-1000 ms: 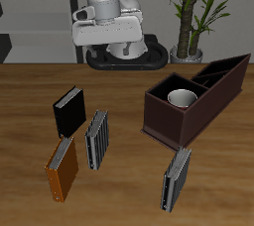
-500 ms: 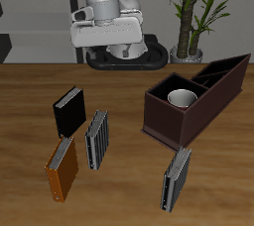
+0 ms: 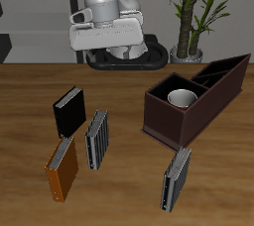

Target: Place the red mug into the left desk caddy's right compartment and place the left striped book into the left desk caddy's back compartment

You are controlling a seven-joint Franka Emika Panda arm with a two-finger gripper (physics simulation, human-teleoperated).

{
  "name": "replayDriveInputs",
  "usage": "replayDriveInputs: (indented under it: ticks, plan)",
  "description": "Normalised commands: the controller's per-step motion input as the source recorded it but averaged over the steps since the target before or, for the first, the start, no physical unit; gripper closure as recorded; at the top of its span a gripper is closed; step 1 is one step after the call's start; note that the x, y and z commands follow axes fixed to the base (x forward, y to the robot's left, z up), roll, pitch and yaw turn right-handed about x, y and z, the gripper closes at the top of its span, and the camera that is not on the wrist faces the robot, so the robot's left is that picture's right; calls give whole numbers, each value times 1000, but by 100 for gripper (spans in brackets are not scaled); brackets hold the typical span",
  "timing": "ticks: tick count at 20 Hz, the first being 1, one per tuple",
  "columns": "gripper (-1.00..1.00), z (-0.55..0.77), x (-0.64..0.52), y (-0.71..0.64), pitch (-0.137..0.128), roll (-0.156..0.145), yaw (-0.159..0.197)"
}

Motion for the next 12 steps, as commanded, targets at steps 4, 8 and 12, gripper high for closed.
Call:
replayDriveInputs:
  ticks: [4, 8, 12]
  plan:
    - [-100, -60, 211, -34, 16, 22, 13]
    - [-100, -65, 190, -52, 11, 18, 0]
    - [-100, -52, 198, 39, 9, -5, -1]
